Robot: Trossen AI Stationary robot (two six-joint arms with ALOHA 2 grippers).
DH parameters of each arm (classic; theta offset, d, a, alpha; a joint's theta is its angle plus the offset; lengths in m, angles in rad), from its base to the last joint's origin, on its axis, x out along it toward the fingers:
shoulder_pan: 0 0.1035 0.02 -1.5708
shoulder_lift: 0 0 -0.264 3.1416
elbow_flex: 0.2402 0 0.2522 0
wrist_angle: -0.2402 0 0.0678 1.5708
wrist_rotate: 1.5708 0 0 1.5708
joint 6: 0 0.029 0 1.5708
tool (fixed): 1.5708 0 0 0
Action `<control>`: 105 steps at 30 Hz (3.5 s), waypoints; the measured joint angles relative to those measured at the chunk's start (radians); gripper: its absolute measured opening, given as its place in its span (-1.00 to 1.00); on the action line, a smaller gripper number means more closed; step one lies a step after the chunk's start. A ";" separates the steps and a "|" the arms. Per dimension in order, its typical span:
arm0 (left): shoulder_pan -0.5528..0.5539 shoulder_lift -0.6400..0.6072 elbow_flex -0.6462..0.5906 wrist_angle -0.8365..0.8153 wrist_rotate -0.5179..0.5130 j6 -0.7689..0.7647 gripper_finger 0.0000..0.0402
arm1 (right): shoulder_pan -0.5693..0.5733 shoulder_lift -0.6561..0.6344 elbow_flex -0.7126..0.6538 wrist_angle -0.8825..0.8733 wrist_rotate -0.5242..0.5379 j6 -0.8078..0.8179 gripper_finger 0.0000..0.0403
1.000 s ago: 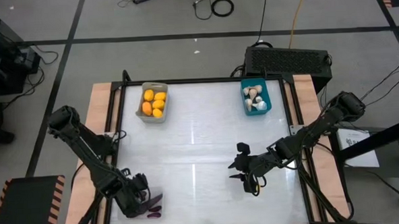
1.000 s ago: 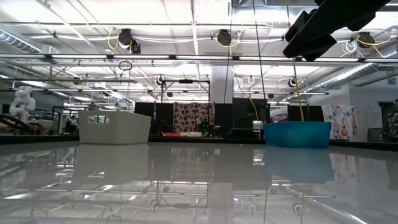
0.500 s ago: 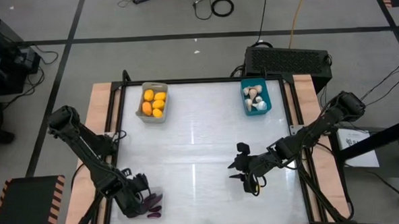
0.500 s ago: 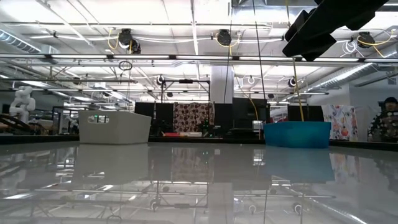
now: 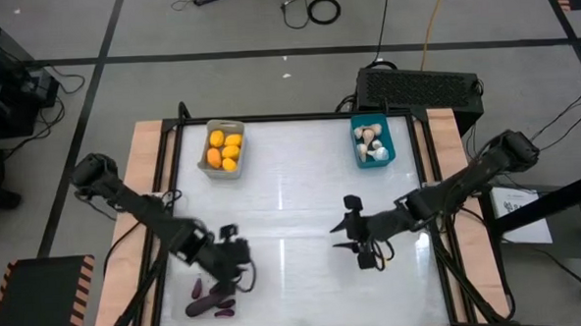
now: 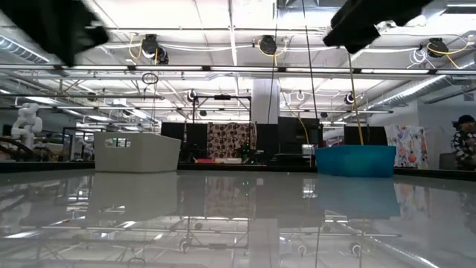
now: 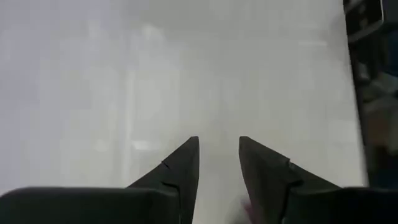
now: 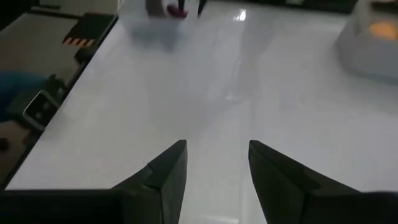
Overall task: Sort produce into baskets
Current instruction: Return to Home Position
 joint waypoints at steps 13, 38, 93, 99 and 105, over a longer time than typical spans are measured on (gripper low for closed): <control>0.426 -0.094 0.001 0.145 0.022 0.748 -0.40 | -0.179 -0.255 0.000 -0.102 -0.005 -0.210 -0.19; 0.792 -0.828 -0.608 0.638 0.252 0.538 -0.40 | -0.460 -0.955 -0.475 -0.062 -0.110 -0.015 -0.99; 0.791 -1.299 -0.975 0.566 0.112 0.355 -0.40 | -0.462 -1.283 -0.679 -0.210 0.256 0.162 -0.98; 0.791 -1.299 -0.975 0.566 0.113 0.357 -0.40 | -0.462 -1.283 -0.679 -0.210 0.256 0.162 -0.98; 0.791 -1.299 -0.975 0.566 0.114 0.357 -0.40 | -0.462 -1.283 -0.679 -0.210 0.256 0.162 -0.98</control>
